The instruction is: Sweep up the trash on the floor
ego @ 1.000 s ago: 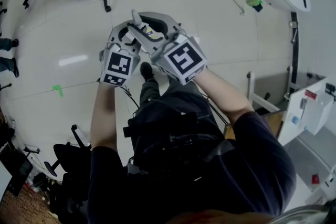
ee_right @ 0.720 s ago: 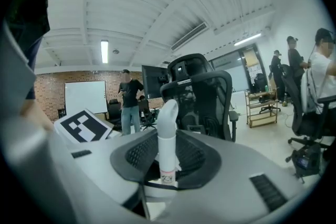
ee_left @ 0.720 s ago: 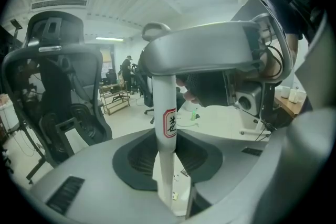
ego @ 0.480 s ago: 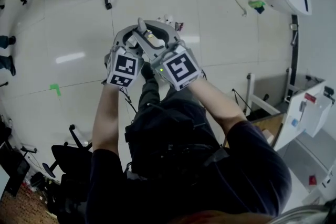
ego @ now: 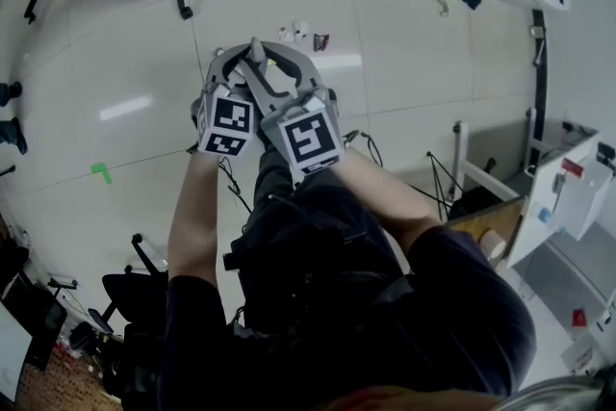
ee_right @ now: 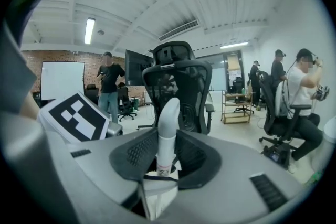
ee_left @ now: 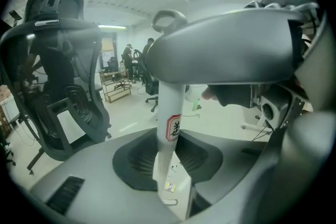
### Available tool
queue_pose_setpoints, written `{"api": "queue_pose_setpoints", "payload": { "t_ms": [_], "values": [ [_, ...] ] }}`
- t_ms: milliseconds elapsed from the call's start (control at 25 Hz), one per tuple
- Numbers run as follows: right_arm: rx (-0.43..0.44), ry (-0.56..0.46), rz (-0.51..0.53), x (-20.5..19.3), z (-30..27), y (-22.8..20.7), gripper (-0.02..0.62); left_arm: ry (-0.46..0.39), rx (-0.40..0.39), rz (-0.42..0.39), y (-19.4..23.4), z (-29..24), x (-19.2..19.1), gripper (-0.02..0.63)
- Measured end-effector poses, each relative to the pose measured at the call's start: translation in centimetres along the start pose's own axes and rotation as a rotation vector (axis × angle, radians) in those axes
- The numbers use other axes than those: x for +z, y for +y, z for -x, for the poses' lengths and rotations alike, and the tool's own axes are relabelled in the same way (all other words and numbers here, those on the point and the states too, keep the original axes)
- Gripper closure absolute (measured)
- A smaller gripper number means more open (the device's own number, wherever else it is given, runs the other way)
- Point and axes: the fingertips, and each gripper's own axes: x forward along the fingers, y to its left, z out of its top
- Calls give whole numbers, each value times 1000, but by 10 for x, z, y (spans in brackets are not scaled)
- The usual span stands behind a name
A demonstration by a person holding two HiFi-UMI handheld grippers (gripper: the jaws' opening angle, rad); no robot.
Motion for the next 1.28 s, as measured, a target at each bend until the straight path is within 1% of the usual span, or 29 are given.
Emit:
{"api": "queue_pose_setpoints", "payload": {
  "t_ms": [80, 200, 360, 560, 840, 1280],
  "values": [
    [-34, 5, -1, -3, 3, -12, 471, 2, -21, -13, -6, -9, 4, 509],
    [-77, 18, -17, -10, 8, -29, 468, 4, -47, -5, -14, -23, 7, 509],
    [-127, 20, -36, -18, 12, -53, 463, -5, -54, 11, -21, -43, 13, 508],
    [-170, 12, 3, -26, 23, -86, 456, -11, -67, 16, -37, -70, 23, 505],
    [-205, 15, -52, -36, 33, -127, 454, -20, -104, 24, -54, -103, 37, 503],
    [-263, 8, -95, -46, 49, -207, 454, 4, -199, -47, -86, -167, 70, 503]
  ]
}}
